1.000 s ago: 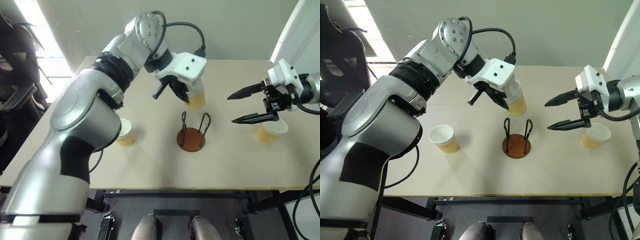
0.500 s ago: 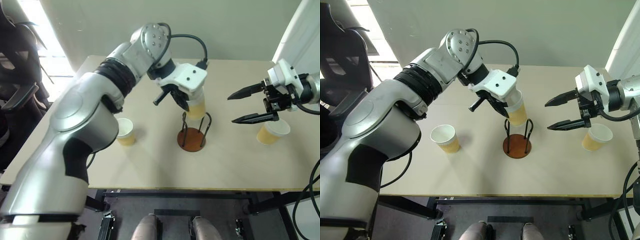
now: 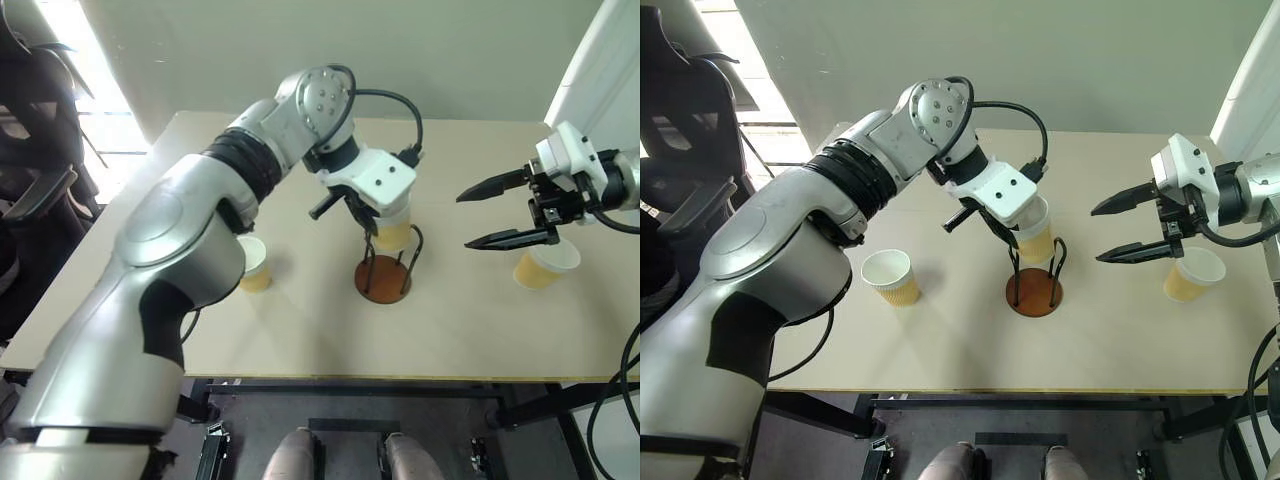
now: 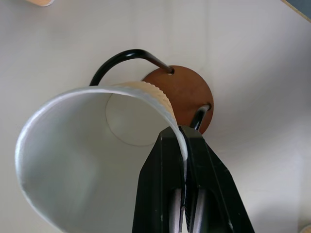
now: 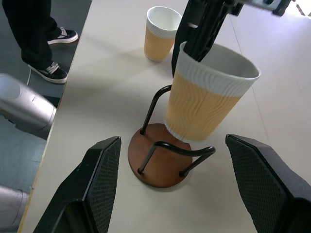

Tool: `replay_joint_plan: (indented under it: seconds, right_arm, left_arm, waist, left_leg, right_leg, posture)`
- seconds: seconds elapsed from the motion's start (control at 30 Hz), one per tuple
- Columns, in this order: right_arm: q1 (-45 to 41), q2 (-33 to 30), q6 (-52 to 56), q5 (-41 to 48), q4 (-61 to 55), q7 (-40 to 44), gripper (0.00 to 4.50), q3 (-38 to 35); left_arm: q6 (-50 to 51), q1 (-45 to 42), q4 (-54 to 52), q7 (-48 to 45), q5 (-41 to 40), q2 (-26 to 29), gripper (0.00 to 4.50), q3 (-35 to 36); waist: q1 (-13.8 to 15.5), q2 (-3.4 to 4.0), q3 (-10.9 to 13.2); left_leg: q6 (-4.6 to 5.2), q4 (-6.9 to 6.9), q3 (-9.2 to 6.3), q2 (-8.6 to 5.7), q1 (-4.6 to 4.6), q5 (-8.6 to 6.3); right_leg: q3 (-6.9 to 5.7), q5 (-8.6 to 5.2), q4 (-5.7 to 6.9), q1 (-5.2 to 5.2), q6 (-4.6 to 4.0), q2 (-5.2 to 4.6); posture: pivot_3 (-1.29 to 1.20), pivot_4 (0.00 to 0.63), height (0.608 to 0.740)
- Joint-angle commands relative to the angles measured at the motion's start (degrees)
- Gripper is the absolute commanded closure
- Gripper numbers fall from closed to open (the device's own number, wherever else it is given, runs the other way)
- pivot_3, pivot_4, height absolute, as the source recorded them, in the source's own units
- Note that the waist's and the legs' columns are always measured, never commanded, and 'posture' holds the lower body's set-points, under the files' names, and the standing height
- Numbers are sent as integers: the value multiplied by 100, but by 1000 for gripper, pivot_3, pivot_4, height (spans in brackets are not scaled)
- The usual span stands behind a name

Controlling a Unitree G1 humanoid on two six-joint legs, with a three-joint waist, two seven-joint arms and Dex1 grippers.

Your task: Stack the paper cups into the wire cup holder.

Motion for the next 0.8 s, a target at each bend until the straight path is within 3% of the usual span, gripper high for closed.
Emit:
replay_joint_plan:
  seconds: [0.03, 0.13, 0.23, 0.6, 0.73, 0.8]
  right_arm:
    - [-41, -107, -19, -18, -129, -2, 960, -249]
    - [-41, -104, -16, -22, -131, 0, 960, -253]
    - [28, -118, -27, -31, -155, -20, 960, -275]
    - [63, -145, -7, -69, -165, -12, 960, -272]
    - [109, -160, -17, -83, -167, -26, 960, -292]
    - [161, -194, -56, -163, -121, -86, 960, -288]
  left_arm:
    - [-277, -95, 98, -209, 205, -33, 4474, 112]
    - [-322, -90, 145, -209, 269, -56, 4474, 160]
    - [-323, -71, 216, -209, 346, -97, 3867, 212]
    - [4, -44, 155, -209, 107, -121, 174, 439]
    - [278, -35, 130, -209, -143, -112, 55, 802]
    - [879, -17, 109, -209, -504, -89, 55, 1232]
  waist:
    - [0, 0, 0]
    - [0, 0, 0]
    - [0, 0, 0]
    - [2, 0, 0]
    - [2, 0, 0]
    - [2, 0, 0]
  left_leg:
    - [0, 0, 0, 0, 0, 0]
    - [0, 0, 0, 0, 0, 0]
    - [0, -1, 0, 0, 0, 0]
    - [0, -1, 0, 0, 0, -1]
    - [0, -1, 0, 0, 0, -1]
    - [0, -1, 0, 0, 0, -1]
  right_leg:
    - [1, 0, -1, 0, 0, 0]
    - [1, 0, -1, 0, 0, 0]
    - [1, 0, -1, 0, 0, 0]
    - [1, 0, -3, 1, 0, 0]
    - [1, 0, -3, 1, 0, 0]
    - [0, 0, -3, 1, 0, 0]
  posture:
    - [0, 150, 740]
    - [0, 150, 740]
    - [0, 150, 740]
    - [0, 150, 740]
    - [0, 150, 740]
    - [0, 150, 740]
